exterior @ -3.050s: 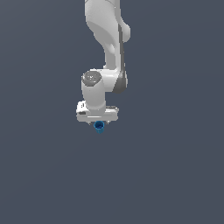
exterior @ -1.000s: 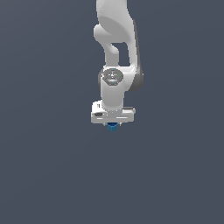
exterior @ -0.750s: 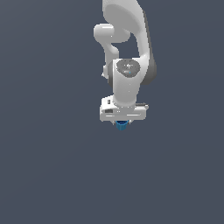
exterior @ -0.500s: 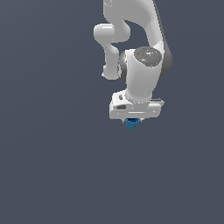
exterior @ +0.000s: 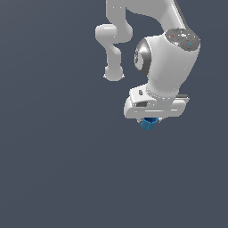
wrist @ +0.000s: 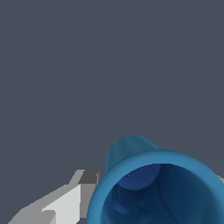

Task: Pick up the object and move it to a goal position.

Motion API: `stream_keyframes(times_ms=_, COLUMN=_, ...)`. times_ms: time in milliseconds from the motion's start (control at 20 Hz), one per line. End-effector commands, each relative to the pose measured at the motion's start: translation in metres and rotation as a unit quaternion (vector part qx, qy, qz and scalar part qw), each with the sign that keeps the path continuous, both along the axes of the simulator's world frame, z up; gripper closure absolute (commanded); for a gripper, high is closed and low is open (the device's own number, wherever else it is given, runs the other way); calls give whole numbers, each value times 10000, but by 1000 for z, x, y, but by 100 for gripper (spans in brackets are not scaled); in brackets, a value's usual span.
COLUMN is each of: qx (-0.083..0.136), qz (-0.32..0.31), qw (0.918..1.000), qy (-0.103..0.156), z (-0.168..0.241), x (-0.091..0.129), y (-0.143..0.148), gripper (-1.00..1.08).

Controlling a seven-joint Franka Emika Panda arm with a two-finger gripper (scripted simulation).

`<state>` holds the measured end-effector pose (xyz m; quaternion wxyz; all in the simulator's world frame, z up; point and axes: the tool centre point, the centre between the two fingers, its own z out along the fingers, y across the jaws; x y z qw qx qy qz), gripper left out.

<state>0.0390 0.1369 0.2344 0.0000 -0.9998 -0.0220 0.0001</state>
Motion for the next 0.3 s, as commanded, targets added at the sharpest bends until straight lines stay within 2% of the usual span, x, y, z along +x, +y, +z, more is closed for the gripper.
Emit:
stream_keyframes(times_ms=0, qx=0, qz=-6, qw=10000, qy=-1, z=6, x=3, y=5, gripper=108)
stream_keyframes(times_ms=250, qx=0, qz=-6, qw=10000, qy=-1, z=9, x=5, y=9, gripper=108)
